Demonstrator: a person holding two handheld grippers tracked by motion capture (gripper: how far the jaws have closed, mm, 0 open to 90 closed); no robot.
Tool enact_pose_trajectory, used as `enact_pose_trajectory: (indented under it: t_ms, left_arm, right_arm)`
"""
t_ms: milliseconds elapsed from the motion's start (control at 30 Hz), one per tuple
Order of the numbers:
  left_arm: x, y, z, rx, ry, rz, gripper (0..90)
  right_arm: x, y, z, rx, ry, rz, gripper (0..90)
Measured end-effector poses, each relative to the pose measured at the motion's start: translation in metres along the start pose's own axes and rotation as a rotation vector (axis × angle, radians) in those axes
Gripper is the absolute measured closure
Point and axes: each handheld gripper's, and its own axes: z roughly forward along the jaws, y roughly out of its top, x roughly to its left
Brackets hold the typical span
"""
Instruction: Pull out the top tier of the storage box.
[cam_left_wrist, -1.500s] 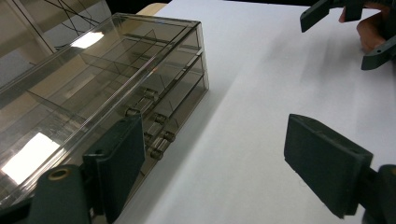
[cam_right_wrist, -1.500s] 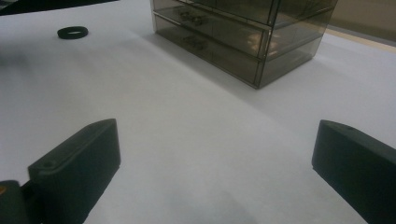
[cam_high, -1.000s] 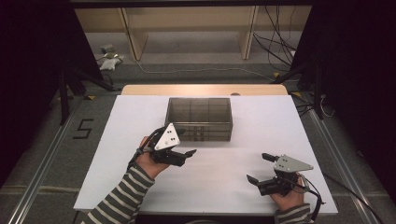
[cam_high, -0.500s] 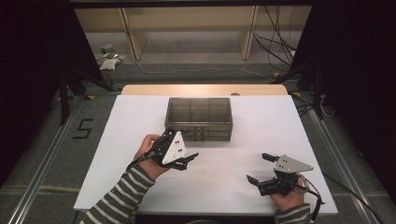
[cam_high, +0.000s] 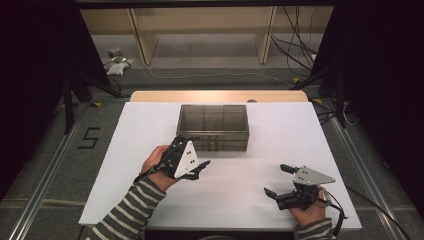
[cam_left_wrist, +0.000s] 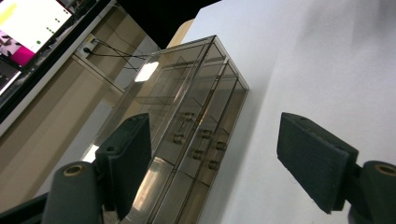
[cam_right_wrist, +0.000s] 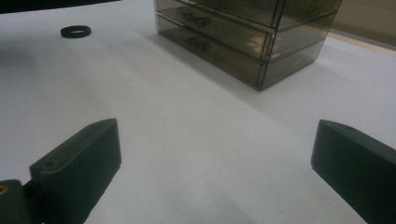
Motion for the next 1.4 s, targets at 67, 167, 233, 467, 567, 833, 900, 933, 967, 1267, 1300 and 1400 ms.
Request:
enact_pose_trajectory:
  t_ms: [67,167,233,467,567,833,900,933,967,1267,1300,1400]
  left_arm:
    - [0.0,-0.001,0.0,0.006,0.005,0.013,27.3]
    - [-0.005,-0.004,0.002,0.03,0.088,0.077,30.4]
    - [-0.007,-0.006,0.004,0.039,0.124,0.096,29.7]
    - [-0.015,-0.01,0.007,0.052,0.205,0.162,30.7]
    - [-0.018,-0.01,0.008,0.061,0.227,0.191,35.4]
    - [-0.023,-0.012,0.012,0.081,0.273,0.244,38.3]
    - [-0.024,-0.012,0.012,0.082,0.28,0.256,39.5]
    - [-0.025,-0.012,0.012,0.084,0.289,0.268,39.5]
    - [-0.026,-0.013,0.013,0.086,0.295,0.278,40.1]
    - [-0.033,-0.014,0.016,0.096,0.344,0.343,42.8]
    - [-0.035,-0.014,0.016,0.095,0.35,0.357,43.2]
    - [-0.035,-0.014,0.017,0.098,0.352,0.372,43.5]
  right_arm:
    - [0.0,0.0,0.0,0.001,-0.001,0.0,2.6]
    - [0.0,0.0,-0.001,-0.004,-0.002,-0.002,2.6]
    - [0.0,0.0,-0.001,-0.004,-0.003,-0.001,2.6]
    - [0.0,0.0,0.0,-0.006,-0.004,-0.002,2.7]
    - [0.001,0.0,-0.001,-0.006,-0.005,-0.002,2.8]
    - [0.001,0.0,0.0,-0.005,-0.006,-0.004,3.0]
    - [0.001,0.0,0.0,-0.005,-0.006,-0.004,3.0]
    - [0.001,0.0,0.0,-0.005,-0.006,-0.004,3.0]
    - [0.001,0.0,0.0,-0.003,-0.006,-0.003,3.1]
    - [0.001,0.0,0.0,-0.003,-0.009,-0.009,3.2]
    - [0.001,0.0,0.0,-0.002,-0.01,-0.009,3.2]
    - [0.001,0.0,0.001,-0.004,-0.011,-0.008,3.3]
